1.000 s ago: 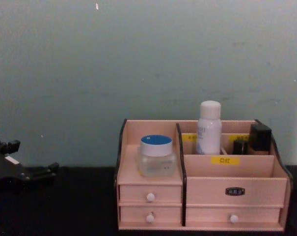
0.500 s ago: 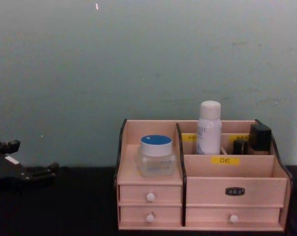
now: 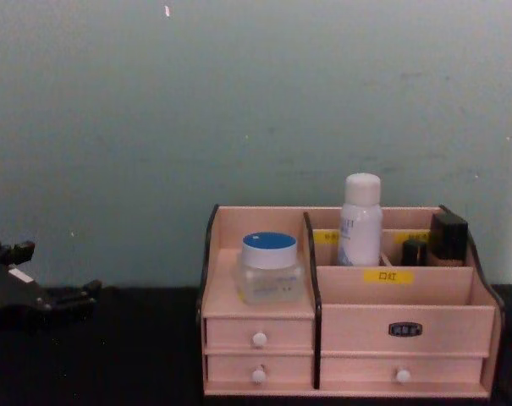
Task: Pick up the facial cleanser and watermelon frost from the table and place them into the tiered storage box.
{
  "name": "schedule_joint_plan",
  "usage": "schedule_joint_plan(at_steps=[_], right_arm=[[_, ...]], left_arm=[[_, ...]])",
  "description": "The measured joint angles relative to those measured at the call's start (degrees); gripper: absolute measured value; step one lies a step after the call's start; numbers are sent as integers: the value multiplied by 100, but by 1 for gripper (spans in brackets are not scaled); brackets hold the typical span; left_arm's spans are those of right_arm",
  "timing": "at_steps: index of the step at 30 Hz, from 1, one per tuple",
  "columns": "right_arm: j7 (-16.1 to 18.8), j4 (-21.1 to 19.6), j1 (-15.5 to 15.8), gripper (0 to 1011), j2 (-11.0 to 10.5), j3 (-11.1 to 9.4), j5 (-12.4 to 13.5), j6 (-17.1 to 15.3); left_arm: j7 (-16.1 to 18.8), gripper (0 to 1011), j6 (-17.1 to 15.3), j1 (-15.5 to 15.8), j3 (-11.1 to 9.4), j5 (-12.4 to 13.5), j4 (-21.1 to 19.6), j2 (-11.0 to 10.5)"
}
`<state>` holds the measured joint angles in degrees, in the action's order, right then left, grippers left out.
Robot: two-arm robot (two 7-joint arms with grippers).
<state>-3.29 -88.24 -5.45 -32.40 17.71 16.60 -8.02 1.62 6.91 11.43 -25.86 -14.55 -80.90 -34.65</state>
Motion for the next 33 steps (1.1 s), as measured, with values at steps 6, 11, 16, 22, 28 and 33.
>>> schedule_joint_plan(at_steps=[6,11,16,22,28,33], right_arm=[[0,0,0,1003,0,0,0,0],[0,0,0,1003,0,0,0,0],[0,0,0,1003,0,0,0,0],[0,0,0,1002,0,0,0,0],[0,0,0,1003,0,0,0,0],[0,0,0,1003,0,0,0,0]], left_arm=[[0,1001,0,0,0,0,0,0],[0,1001,0,0,0,0,0,0],[0,1001,0,0,0,0,0,0],[0,1001,0,0,0,0,0,0],[0,1001,0,0,0,0,0,0],[0,1001,0,0,0,0,0,0]])
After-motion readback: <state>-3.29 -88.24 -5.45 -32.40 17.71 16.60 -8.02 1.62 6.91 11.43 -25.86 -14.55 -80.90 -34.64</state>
